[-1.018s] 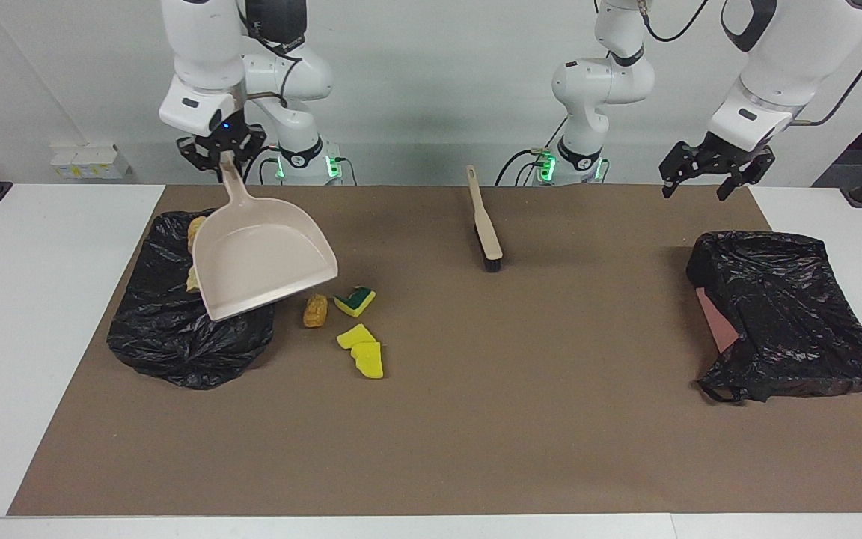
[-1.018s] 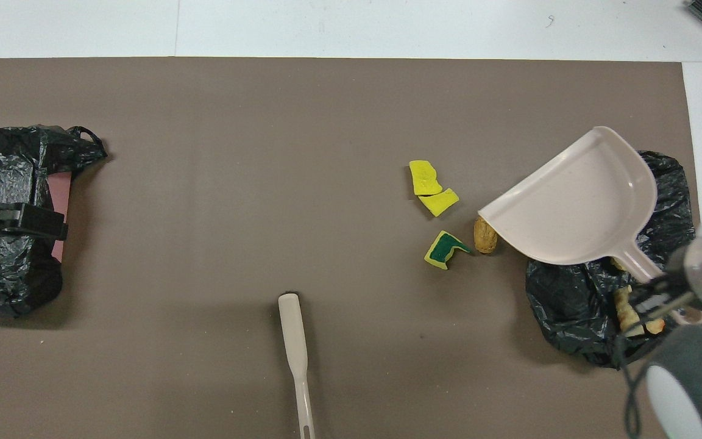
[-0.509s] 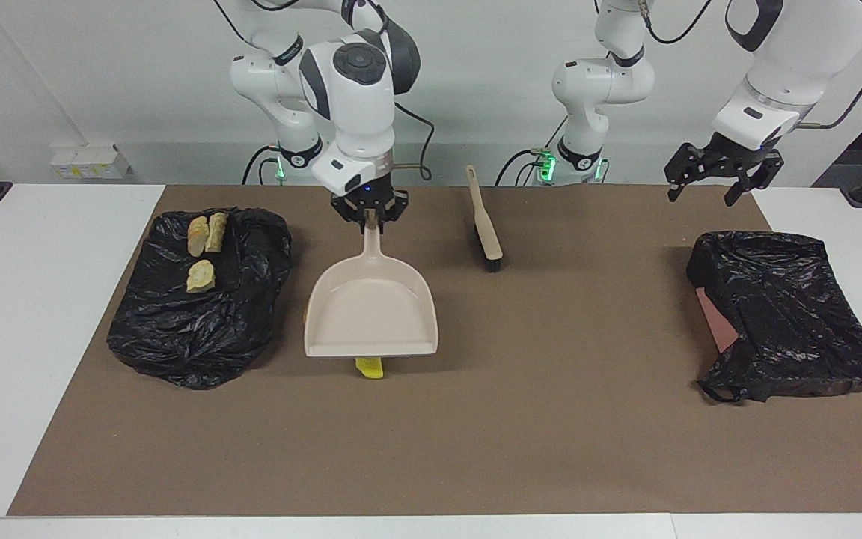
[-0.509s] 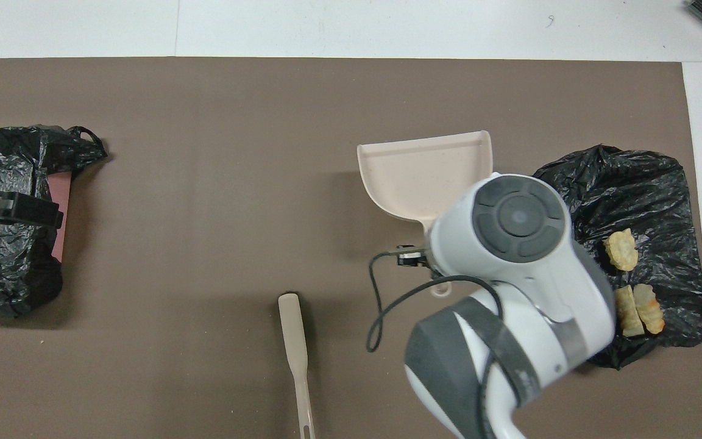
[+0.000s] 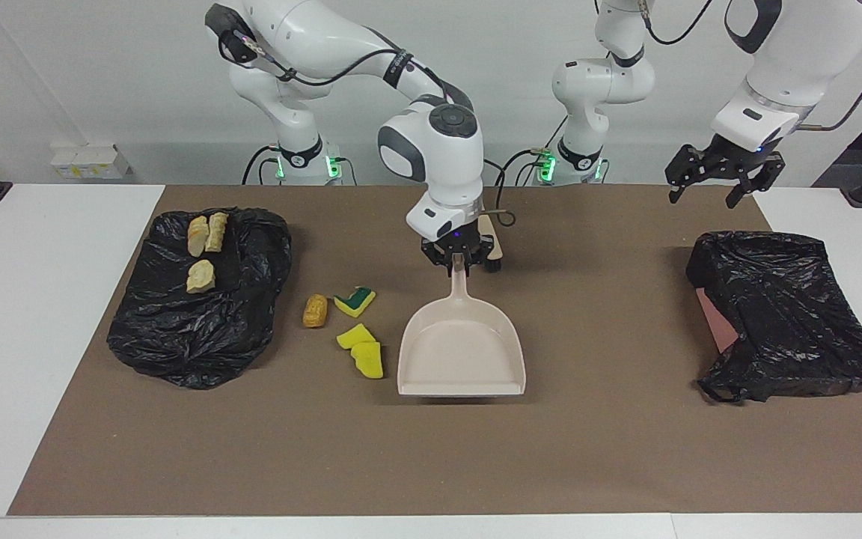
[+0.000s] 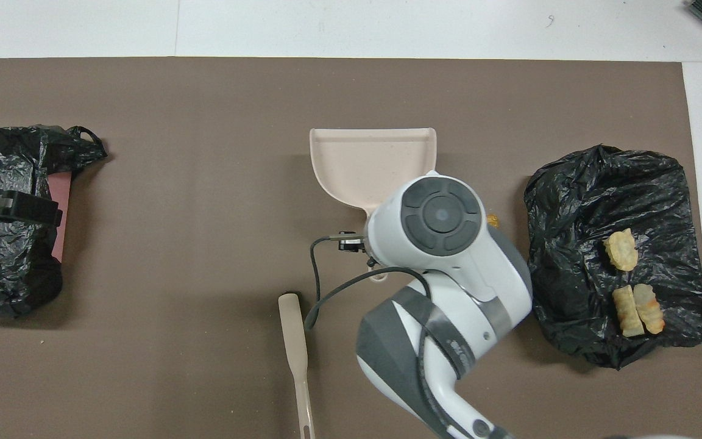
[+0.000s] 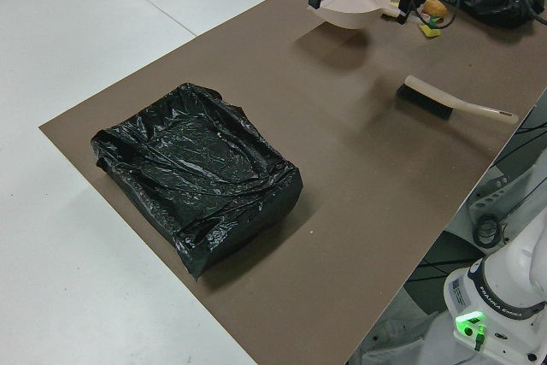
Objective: Sweep and dump trash in bin
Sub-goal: 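Return the dustpan to the table center and release it with the right gripper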
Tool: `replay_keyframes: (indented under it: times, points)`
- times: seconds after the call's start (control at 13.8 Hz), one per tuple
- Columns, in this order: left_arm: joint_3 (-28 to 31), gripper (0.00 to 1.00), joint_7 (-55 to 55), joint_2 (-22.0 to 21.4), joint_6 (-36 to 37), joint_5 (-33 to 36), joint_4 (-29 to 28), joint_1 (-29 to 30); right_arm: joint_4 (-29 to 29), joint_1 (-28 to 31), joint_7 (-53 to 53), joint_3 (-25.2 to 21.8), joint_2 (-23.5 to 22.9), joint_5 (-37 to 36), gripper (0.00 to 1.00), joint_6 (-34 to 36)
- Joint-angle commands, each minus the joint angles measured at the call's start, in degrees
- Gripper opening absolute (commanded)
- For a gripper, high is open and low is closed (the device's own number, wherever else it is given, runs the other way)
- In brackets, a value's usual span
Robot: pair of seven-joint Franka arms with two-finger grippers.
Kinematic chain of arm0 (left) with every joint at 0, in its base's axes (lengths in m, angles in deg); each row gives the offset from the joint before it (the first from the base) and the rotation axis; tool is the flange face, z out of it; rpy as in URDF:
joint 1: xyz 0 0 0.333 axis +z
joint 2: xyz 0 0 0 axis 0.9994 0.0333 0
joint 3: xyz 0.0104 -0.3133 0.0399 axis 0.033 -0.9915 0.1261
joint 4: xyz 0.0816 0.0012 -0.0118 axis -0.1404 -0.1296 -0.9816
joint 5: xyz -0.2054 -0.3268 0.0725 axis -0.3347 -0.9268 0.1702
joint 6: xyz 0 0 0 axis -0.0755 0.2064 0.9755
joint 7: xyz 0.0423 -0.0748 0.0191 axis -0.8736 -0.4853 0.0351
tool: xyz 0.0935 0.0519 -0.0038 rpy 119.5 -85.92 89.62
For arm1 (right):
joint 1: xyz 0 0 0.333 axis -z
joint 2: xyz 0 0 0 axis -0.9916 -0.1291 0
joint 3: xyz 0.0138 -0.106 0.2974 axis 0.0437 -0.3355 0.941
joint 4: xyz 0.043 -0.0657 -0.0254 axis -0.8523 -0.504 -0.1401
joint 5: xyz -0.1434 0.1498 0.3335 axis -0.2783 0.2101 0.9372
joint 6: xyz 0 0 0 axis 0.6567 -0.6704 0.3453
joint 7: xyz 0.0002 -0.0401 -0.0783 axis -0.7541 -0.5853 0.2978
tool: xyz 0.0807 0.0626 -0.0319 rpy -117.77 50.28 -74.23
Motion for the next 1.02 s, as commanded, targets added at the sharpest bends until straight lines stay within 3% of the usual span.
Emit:
replay_keyframes:
  times: [0.0, 0.22, 0.29, 0.36, 0.44, 0.65, 0.95]
  points:
    - [-0.21, 1.00, -0.36, -0.08, 0.12, 1.01, 1.46, -0.05, 5.42, -0.77, -5.76, 4.22, -9.16, -8.79, 0.00, -1.59]
    - [-0.12, 1.00, -0.10, -0.61, 0.82, 1.01, 1.29, 0.38, 4.72, -1.91, -8.58, 4.41, -11.47, -11.98, 0.10, -3.97]
    - [-0.12, 1.00, -0.27, -0.61, 0.73, 1.01, 1.29, 0.39, 4.63, -1.83, -8.50, 4.49, -11.47, -12.07, 0.23, -4.24]
    - [-0.21, 1.00, -0.27, -0.61, 0.82, 1.01, 1.29, 0.30, 4.02, -1.56, -8.15, 4.49, -11.38, -12.15, 0.54, -4.85]
    - [-0.12, 1.00, -0.27, -0.61, 0.82, 1.01, 1.29, 0.38, 3.06, -1.30, -8.06, 4.84, -10.86, -12.76, 1.00, -4.68]
    - [-0.12, 1.00, -0.27, -0.61, 0.82, 1.01, 1.29, 0.39, -1.69, 1.51, -8.49, 10.28, -2.79, -11.90, 1.00, -0.48]
    - [-0.12, 1.00, -0.27, -0.61, 0.82, 1.01, 1.29, 0.39, -4.50, 2.39, -8.41, 14.59, 3.37, -4.26, 1.00, 7.09]
